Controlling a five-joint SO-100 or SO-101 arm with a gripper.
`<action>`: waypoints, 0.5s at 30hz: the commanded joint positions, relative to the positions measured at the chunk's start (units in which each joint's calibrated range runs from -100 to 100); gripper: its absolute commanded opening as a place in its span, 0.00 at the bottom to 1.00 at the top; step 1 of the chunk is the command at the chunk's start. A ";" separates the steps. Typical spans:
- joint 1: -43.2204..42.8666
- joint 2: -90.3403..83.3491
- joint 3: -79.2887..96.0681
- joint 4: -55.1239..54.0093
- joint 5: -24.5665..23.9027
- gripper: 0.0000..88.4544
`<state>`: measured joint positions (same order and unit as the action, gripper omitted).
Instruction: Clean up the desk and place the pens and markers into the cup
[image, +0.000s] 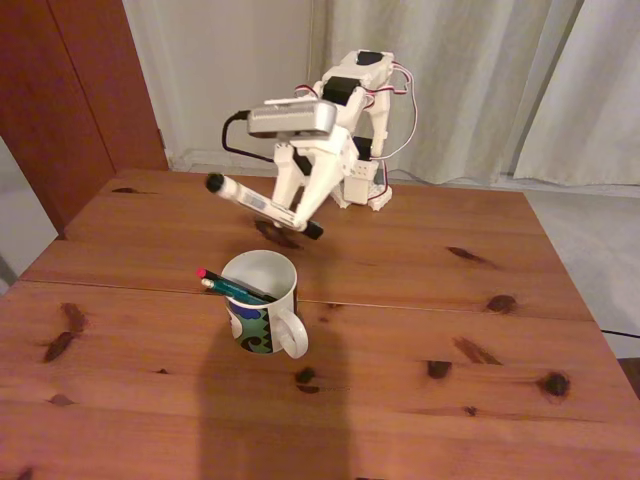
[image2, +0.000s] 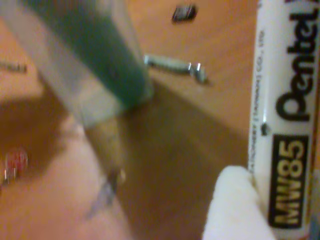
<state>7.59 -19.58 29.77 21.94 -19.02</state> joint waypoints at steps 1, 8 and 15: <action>2.50 -1.40 -0.46 -4.01 -0.99 0.01; 5.16 7.62 -1.18 -13.04 -1.25 0.01; 6.12 13.66 -0.46 -18.72 -0.83 0.01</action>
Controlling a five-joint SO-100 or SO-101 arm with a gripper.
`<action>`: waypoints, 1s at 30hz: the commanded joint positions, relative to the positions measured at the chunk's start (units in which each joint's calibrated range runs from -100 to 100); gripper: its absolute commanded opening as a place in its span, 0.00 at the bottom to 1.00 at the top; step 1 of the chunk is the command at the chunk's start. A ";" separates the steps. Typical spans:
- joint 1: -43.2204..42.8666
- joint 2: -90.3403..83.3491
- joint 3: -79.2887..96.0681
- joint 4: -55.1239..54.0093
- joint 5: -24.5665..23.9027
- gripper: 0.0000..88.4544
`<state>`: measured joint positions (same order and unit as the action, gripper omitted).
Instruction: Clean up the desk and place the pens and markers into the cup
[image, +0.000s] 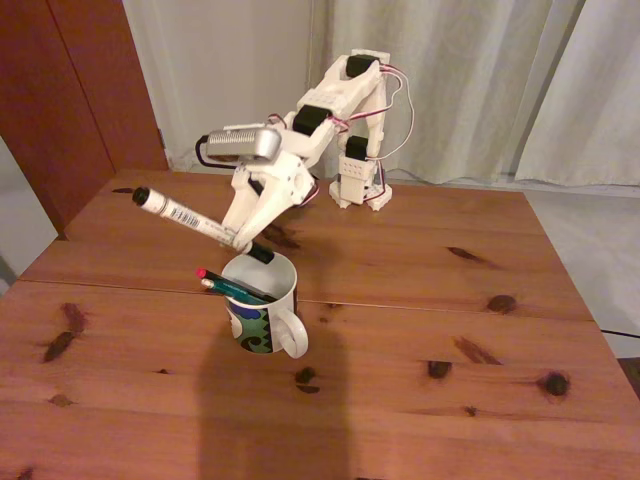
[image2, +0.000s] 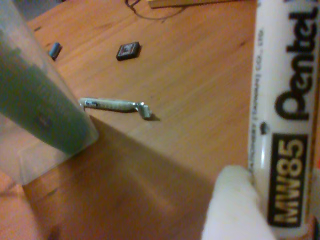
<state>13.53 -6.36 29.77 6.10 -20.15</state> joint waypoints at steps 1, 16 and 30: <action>0.42 1.02 -0.37 -3.04 0.29 0.01; 1.87 5.40 5.04 -3.22 2.60 0.01; 1.79 5.16 8.11 -3.22 2.60 0.13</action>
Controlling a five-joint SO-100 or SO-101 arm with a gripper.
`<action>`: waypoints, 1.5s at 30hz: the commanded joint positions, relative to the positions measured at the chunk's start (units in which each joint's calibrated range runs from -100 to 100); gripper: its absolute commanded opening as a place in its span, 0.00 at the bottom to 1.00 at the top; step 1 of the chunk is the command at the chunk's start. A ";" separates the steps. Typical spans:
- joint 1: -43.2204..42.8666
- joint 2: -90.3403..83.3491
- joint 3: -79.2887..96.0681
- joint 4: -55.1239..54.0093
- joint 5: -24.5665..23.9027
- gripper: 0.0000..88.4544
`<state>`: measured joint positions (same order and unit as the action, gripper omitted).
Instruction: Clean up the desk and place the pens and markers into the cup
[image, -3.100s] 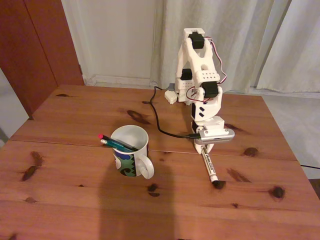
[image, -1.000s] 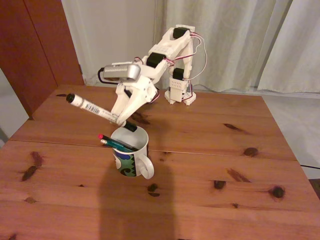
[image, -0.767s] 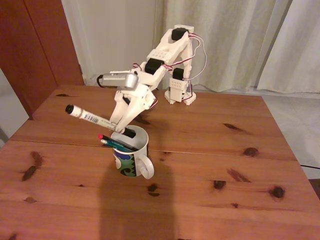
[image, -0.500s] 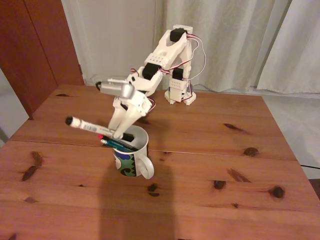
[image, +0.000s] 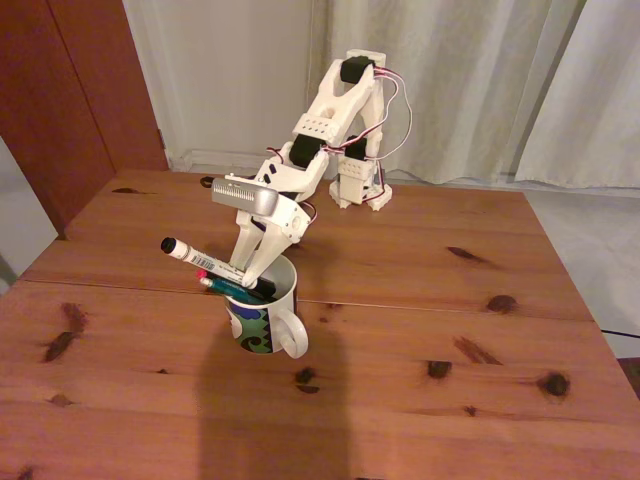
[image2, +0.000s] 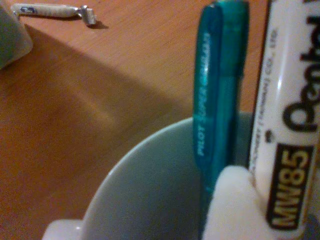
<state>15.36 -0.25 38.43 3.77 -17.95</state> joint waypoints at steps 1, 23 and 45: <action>-0.05 -0.95 -0.56 -0.89 0.40 0.17; -5.67 -34.04 9.09 27.58 2.23 0.01; -27.63 -75.67 56.70 56.23 13.44 0.01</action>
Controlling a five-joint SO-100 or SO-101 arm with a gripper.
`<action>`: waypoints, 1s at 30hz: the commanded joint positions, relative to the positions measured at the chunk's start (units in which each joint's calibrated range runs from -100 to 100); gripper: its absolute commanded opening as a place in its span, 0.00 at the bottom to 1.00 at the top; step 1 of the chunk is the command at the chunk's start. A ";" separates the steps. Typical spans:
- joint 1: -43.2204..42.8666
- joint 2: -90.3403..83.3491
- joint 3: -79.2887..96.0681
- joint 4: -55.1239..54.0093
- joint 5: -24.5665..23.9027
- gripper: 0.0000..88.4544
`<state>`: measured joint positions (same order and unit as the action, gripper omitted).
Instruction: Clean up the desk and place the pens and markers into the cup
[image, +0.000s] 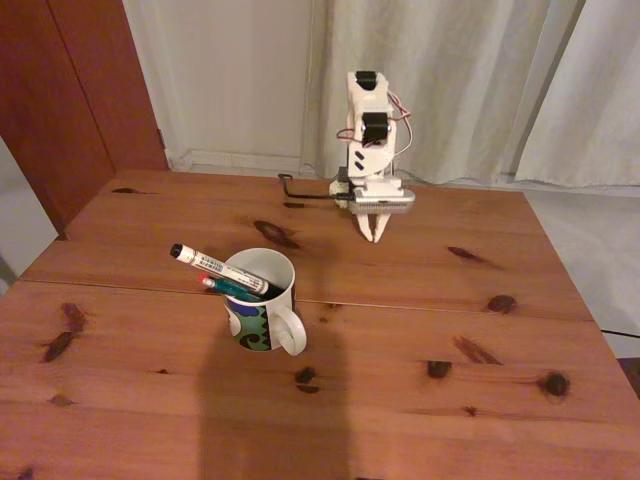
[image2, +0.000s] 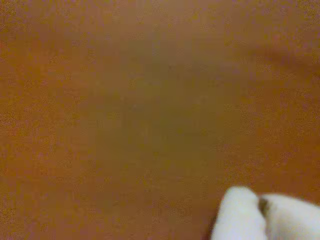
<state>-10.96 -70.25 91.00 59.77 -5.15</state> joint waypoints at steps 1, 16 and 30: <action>-1.86 -7.98 6.21 0.23 0.65 0.01; -6.12 -27.43 8.64 17.61 4.00 0.01; 0.63 -27.59 8.55 17.78 6.20 0.01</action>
<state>-10.89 -97.54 99.32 76.77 0.76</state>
